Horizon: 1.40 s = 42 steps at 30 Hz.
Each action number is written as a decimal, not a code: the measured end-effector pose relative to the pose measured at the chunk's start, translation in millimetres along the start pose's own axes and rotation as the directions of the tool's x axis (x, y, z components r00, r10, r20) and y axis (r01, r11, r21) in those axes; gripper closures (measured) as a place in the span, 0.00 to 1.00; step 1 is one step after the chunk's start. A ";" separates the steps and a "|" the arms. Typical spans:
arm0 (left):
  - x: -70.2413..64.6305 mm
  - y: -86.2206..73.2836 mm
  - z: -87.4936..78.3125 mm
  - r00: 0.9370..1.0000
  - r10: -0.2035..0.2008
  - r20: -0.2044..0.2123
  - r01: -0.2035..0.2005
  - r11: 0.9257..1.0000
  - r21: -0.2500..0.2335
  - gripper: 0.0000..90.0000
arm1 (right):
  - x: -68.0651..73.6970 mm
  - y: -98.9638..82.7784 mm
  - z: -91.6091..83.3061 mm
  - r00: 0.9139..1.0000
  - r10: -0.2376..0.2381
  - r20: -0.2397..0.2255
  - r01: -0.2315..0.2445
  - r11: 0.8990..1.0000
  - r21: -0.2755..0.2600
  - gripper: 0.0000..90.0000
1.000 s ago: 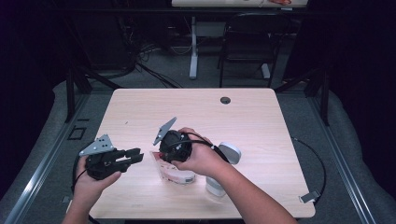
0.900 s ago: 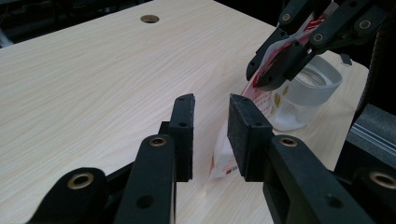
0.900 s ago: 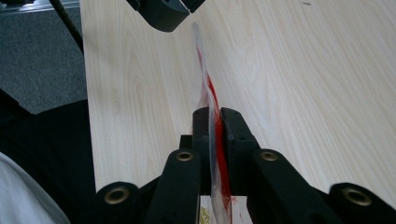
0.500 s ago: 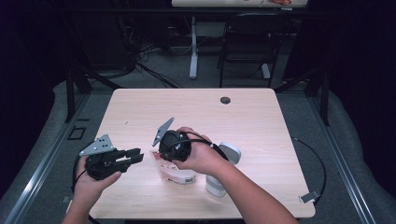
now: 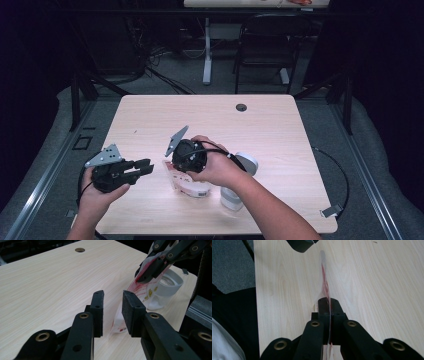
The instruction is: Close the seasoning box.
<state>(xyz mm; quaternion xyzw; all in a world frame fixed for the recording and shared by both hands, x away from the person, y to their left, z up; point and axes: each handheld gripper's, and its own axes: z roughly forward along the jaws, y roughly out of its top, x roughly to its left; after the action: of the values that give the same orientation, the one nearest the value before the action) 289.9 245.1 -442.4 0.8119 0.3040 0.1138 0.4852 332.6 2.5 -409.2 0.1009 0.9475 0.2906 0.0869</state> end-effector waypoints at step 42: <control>-10.6 -1.7 18.7 0.996 0.039 0.080 -0.040 0.999 0.011 0.63 | 3.9 -19.2 -48.2 0.999 0.036 0.001 -0.035 0.977 -0.211 1.00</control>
<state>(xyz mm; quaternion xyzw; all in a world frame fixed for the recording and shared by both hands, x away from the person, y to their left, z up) 289.9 225.8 -452.1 0.8247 0.2691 0.0888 0.4896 315.4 -37.8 -381.2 0.1089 0.9092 0.3906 0.0942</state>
